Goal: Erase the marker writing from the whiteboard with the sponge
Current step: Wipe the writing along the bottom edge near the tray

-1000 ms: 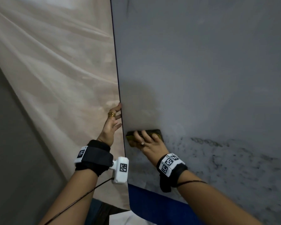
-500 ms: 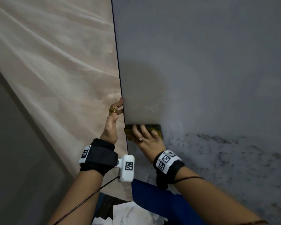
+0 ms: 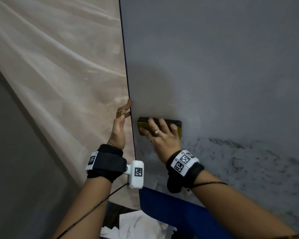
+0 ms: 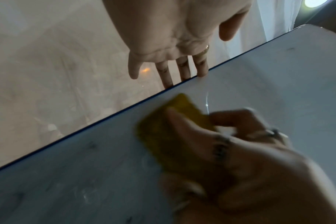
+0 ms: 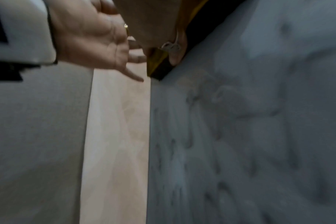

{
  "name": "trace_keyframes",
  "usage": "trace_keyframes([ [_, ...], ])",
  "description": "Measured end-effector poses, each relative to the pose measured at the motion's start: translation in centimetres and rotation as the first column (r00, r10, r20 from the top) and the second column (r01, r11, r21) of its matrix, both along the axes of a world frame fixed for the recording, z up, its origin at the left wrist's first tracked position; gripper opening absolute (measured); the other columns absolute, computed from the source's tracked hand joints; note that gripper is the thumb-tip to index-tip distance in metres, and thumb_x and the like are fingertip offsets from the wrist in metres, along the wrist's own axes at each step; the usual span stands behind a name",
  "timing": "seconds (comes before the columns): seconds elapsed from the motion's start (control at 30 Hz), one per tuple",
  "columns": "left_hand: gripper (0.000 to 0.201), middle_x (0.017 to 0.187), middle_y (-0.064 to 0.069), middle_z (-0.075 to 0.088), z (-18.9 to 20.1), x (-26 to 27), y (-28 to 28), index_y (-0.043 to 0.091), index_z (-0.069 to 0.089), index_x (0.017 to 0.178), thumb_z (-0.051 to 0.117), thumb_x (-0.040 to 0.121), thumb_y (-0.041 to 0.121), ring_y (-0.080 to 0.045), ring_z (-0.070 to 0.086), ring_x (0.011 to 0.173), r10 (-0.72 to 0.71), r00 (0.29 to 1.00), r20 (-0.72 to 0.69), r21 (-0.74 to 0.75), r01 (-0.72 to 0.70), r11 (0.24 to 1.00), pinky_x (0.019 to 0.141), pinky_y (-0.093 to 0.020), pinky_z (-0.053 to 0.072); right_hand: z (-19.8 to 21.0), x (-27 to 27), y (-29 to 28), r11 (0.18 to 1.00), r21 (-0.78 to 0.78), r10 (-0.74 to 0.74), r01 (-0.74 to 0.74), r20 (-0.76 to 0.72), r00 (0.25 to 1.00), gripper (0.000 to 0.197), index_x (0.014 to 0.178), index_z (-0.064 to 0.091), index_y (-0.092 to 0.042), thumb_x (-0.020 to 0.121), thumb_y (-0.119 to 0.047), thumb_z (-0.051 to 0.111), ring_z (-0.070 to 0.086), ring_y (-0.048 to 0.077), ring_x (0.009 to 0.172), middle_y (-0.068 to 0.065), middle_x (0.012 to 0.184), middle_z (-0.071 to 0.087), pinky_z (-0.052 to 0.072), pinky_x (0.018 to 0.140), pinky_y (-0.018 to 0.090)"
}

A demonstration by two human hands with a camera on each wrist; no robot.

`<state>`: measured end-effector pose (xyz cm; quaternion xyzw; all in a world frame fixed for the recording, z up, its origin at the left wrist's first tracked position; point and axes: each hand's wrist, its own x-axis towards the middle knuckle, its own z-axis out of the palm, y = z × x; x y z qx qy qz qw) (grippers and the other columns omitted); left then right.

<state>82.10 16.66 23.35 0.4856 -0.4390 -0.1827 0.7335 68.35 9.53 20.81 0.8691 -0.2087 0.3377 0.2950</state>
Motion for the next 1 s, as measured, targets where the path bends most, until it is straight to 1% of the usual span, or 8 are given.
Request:
trace_keyframes([
  [0.1, 0.049, 0.130, 0.001, 0.046, 0.2, -0.9, -0.1, 0.016, 0.046, 0.130, 0.033, 0.085, 0.029, -0.005, 0.049, 0.113, 0.134, 0.984, 0.119, 0.011, -0.136, 0.991, 0.096, -0.019, 0.040, -1.5, 0.9, 0.1, 0.998, 0.032, 0.051, -0.050, -0.023, 0.998, 0.030, 0.095, 0.073, -0.039, 0.067, -0.027, 0.070, 0.039, 0.019, 0.095, -0.008, 0.104, 0.067, 0.027, 0.079, 0.032],
  [0.13, 0.050, 0.133, -0.003, 0.043, 0.0, -1.4, 0.0, 0.013, 0.046, 0.133, 0.034, 0.086, 0.024, -0.009, 0.044, 0.120, 0.243, 0.932, 0.269, 0.027, -0.260, 0.965, 0.104, -0.026, 0.037, -2.1, 0.6, 0.0, 0.998, 0.057, 0.041, -0.040, -0.016, 0.999, 0.031, 0.098, 0.072, -0.040, 0.072, -0.026, 0.061, 0.038, 0.019, 0.091, -0.007, 0.103, 0.067, 0.027, 0.079, 0.032],
  [0.2, 0.055, 0.142, -0.008, 0.035, -1.1, -2.7, 0.1, 0.012, 0.045, 0.138, 0.036, 0.085, 0.024, -0.017, 0.034, 0.130, 0.380, 0.714, 0.588, -0.010, -0.463, 0.886, 0.112, -0.033, 0.028, -3.0, -0.8, -0.3, 0.996, 0.086, 0.015, -0.020, 0.054, 0.998, 0.039, 0.108, 0.068, -0.041, 0.077, -0.025, 0.049, 0.039, 0.019, 0.089, -0.005, 0.107, 0.067, 0.027, 0.079, 0.033],
  [0.3, 0.058, 0.151, -0.010, 0.026, -2.4, -5.0, 0.4, 0.016, 0.038, 0.143, 0.038, 0.086, 0.023, -0.023, 0.025, 0.138, 0.329, 0.574, 0.750, -0.020, -0.478, 0.878, 0.113, -0.032, 0.018, -3.8, -4.6, -1.9, 1.000, 0.006, -0.014, 0.013, 0.257, 0.966, 0.043, 0.118, 0.063, -0.037, 0.081, -0.020, 0.052, 0.044, 0.021, 0.086, 0.000, 0.114, 0.065, 0.030, 0.076, 0.035],
  [0.5, 0.075, 0.156, -0.003, 0.019, -4.1, -7.6, -1.0, 0.022, 0.026, 0.146, 0.040, 0.073, 0.018, -0.024, 0.021, 0.140, 0.150, 0.439, 0.886, 0.071, -0.448, 0.891, 0.115, -0.042, 0.015, -4.5, -15.7, -6.2, 0.984, -0.030, -0.123, 0.176, 0.596, 0.793, 0.066, 0.144, 0.026, -0.041, 0.087, -0.027, 0.056, 0.042, 0.030, 0.103, 0.014, 0.123, 0.038, 0.032, 0.088, 0.037],
  [0.67, 0.078, 0.153, 0.001, 0.018, -3.4, -9.7, -2.4, 0.027, 0.029, 0.144, 0.036, 0.067, 0.022, -0.021, 0.022, 0.137, 0.224, 0.364, 0.904, 0.030, -0.576, 0.817, 0.104, -0.063, -0.004, -3.7, -13.4, -5.2, 0.957, 0.179, -0.286, 0.226, 0.682, 0.673, 0.080, 0.146, 0.012, -0.045, 0.081, -0.028, 0.056, 0.033, 0.030, 0.106, 0.013, 0.126, 0.029, 0.030, 0.090, 0.041],
  [0.83, 0.078, 0.153, -0.001, 0.021, -3.7, -9.8, -2.4, 0.031, 0.028, 0.144, 0.036, 0.067, 0.023, -0.020, 0.020, 0.140, 0.217, 0.337, 0.916, 0.037, -0.611, 0.791, 0.102, -0.067, -0.005, -3.4, -7.1, -3.3, 0.968, -0.021, -0.201, 0.250, 0.531, 0.823, 0.063, 0.142, 0.027, -0.042, 0.087, -0.024, 0.051, 0.041, 0.025, 0.103, 0.006, 0.124, 0.038, 0.031, 0.080, 0.037],
  [1.0, 0.077, 0.152, 0.000, 0.019, -4.0, -10.2, -2.9, 0.028, 0.028, 0.144, 0.039, 0.068, 0.026, -0.022, 0.019, 0.140, 0.220, 0.334, 0.917, 0.039, -0.623, 0.781, 0.102, -0.071, 0.000, -3.5, -9.7, -4.2, 0.944, -0.057, -0.238, 0.324, 0.561, 0.793, 0.068, 0.148, 0.014, -0.037, 0.088, -0.022, 0.043, 0.042, 0.026, 0.101, 0.008, 0.123, 0.040, 0.030, 0.079, 0.037],
])
